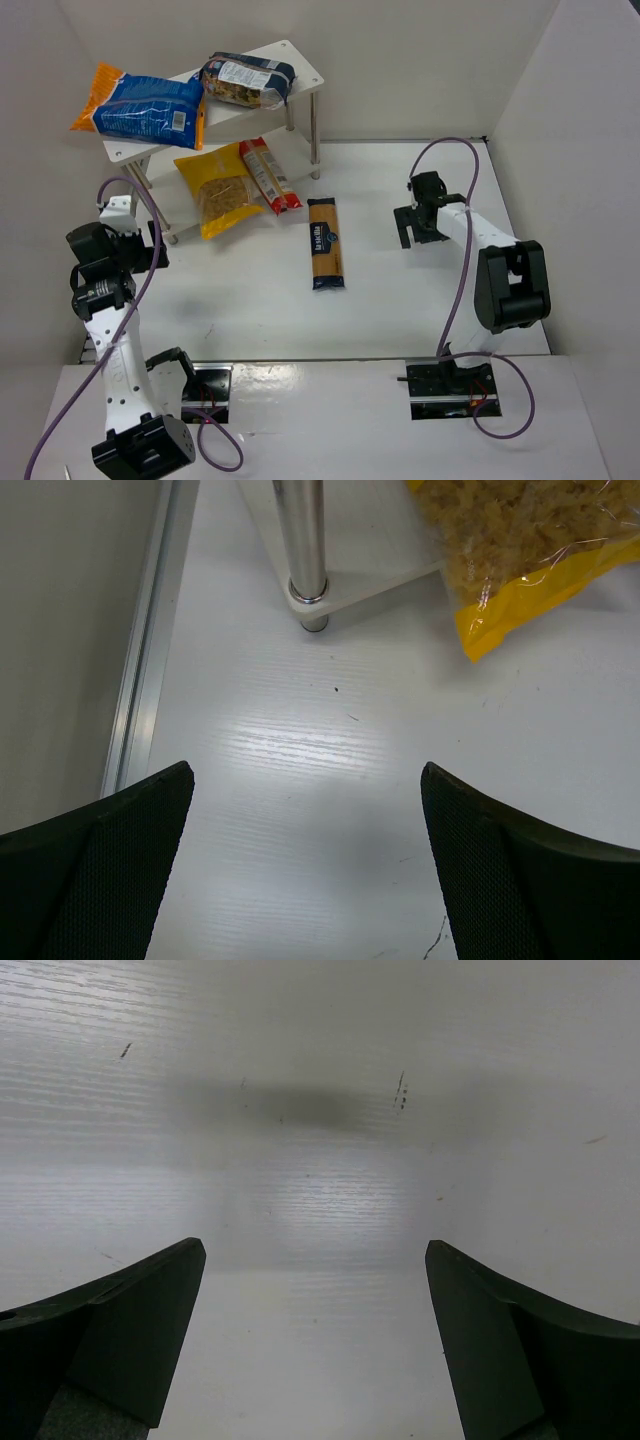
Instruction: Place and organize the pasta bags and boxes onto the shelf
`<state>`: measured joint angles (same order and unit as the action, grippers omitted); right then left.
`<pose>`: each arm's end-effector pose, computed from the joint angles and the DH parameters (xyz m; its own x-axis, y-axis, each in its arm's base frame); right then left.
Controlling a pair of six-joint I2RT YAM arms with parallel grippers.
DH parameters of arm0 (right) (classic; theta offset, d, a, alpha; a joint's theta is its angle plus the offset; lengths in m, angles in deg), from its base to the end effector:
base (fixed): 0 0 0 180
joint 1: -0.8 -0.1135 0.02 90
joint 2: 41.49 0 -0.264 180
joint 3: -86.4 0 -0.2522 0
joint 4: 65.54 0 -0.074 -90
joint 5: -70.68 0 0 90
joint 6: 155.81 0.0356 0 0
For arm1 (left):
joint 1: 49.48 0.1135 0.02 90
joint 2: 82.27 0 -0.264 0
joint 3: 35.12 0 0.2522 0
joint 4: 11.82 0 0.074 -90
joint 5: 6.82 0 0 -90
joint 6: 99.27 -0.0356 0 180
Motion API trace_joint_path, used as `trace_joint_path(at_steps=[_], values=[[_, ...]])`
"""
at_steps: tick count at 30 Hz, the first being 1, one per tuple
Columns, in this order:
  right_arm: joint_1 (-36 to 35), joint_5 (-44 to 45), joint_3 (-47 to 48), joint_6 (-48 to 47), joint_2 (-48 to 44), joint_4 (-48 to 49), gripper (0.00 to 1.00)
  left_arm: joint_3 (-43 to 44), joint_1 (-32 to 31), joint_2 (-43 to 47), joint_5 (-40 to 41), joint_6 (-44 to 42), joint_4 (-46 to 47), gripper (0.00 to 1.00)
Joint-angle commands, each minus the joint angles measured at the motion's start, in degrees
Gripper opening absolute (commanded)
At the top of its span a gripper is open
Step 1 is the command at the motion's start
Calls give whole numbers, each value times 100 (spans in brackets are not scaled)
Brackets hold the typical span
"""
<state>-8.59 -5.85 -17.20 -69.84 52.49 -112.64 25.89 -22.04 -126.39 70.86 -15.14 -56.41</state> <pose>0.3222 0.0449 0.2025 -0.8854 -0.2157 -0.4118 -0.1229 0.9629 -0.2401 0.1527 0.0707 0.3200 -0.4393 -0.1155 -0.8909 -0.2389 0.9710 -0.0081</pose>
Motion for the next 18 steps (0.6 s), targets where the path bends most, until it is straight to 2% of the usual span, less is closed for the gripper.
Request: trace_joint_path(at_steps=[1,8,13,18], values=[[-46,-266,126,-89,-389,13,99,154,-20,17,-87,-28,156,100],[-46,-91,127,-36,-196,12,99,154,-20,17,-87,-28,156,100],[-46,-450,127,226,-423,82,99,154,-20,70,-87,-28,156,100],[-46,-1344,74,570,-643,267,99,154,-20,123,54,42,156,100]])
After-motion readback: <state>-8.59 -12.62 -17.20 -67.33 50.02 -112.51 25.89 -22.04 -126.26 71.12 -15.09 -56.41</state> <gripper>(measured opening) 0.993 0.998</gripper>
